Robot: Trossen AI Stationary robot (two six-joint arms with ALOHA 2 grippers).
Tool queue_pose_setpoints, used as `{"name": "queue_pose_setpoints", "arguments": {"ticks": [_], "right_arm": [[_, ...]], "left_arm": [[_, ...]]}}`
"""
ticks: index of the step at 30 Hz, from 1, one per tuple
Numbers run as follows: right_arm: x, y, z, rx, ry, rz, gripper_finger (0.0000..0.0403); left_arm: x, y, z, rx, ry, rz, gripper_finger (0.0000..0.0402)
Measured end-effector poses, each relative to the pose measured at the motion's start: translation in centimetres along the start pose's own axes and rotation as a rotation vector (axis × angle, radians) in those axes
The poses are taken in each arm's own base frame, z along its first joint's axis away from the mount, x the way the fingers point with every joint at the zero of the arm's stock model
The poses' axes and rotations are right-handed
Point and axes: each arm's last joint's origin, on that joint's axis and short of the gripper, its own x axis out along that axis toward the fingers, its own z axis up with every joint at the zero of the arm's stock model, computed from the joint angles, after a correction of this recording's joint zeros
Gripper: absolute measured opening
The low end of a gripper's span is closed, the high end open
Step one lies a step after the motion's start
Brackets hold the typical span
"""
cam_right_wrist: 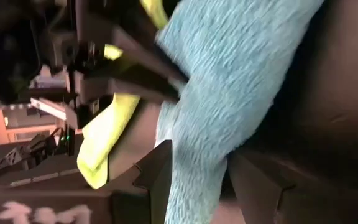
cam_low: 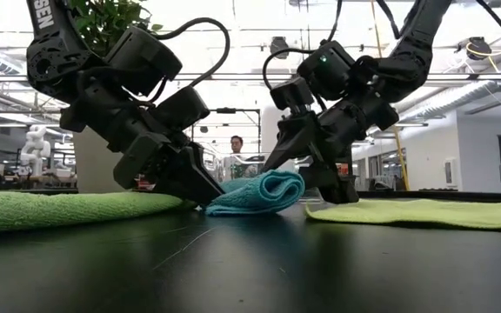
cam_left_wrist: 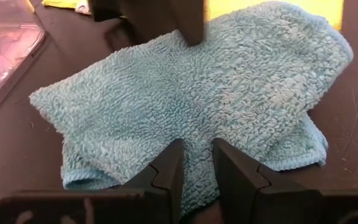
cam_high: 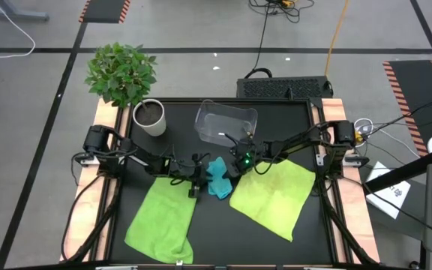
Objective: Fold microfiber towels
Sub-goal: Put the folded blue microfiber cloth into the transparent bin
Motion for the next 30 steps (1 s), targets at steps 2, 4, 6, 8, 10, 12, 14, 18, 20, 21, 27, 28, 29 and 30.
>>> {"name": "queue_pose_setpoints", "arguments": {"ticks": [2,4,6,8,10,12,14,18,20,21,27,28,29,30], "right_arm": [[-0.1,-0.1,0.2,0.002,-0.005,-0.002,0.0142],[-0.1,-0.1,0.2,-0.002,-0.007,-0.001,0.0142],[-0.2,-0.1,0.3,-0.014,-0.009,0.006,0.0142],[-0.2,-0.1,0.3,-0.017,-0.007,0.006,0.0142],[-0.2,-0.1,0.2,-0.02,0.016,0.015,0.0142],[-0.1,0.0,0.1,-0.024,0.032,0.021,0.0142],[-0.1,0.0,0.0,-0.034,0.044,0.026,0.0142],[-0.1,0.0,0.0,-0.073,0.046,0.022,0.0141],[-0.1,-0.1,0.0,-0.082,0.048,0.016,0.0141],[-0.1,-0.1,0.0,-0.086,0.048,0.014,0.0141],[-0.1,-0.1,-0.1,-0.141,0.054,0.014,0.0141],[-0.1,-0.1,-0.1,-0.148,0.054,0.014,0.0138],[-0.1,-0.2,-0.1,-0.153,0.055,0.013,0.0134],[-0.1,-0.2,-0.1,-0.161,0.056,0.012,0.0127]], "left_arm": [[0.2,0.0,-0.1,-0.001,-0.007,-0.001,0.0092],[0.5,-0.1,-0.3,-0.002,-0.012,-0.002,0.0092],[1.0,-0.1,-0.6,-0.003,-0.03,0.0,0.0092],[1.3,-0.1,-0.7,-0.007,-0.053,0.001,0.0092],[1.7,-0.1,-1.0,-0.01,-0.074,0.004,0.0092],[1.9,-0.1,-1.0,-0.017,-0.086,0.004,0.0092],[2.1,0.0,-0.9,-0.025,-0.096,-0.001,0.0092],[2.3,0.3,-0.6,-0.034,-0.098,-0.003,0.0092],[2.4,0.5,-0.5,-0.04,-0.101,-0.01,0.0092],[2.4,0.6,-0.4,-0.043,-0.101,-0.014,0.0092],[2.5,0.6,-0.1,-0.046,-0.112,-0.014,0.0092],[2.6,0.6,0.0,-0.046,-0.114,-0.013,0.0092],[2.6,0.6,0.0,-0.047,-0.115,-0.013,0.0092],[2.6,0.7,0.1,-0.049,-0.115,-0.013,0.0092]]}}
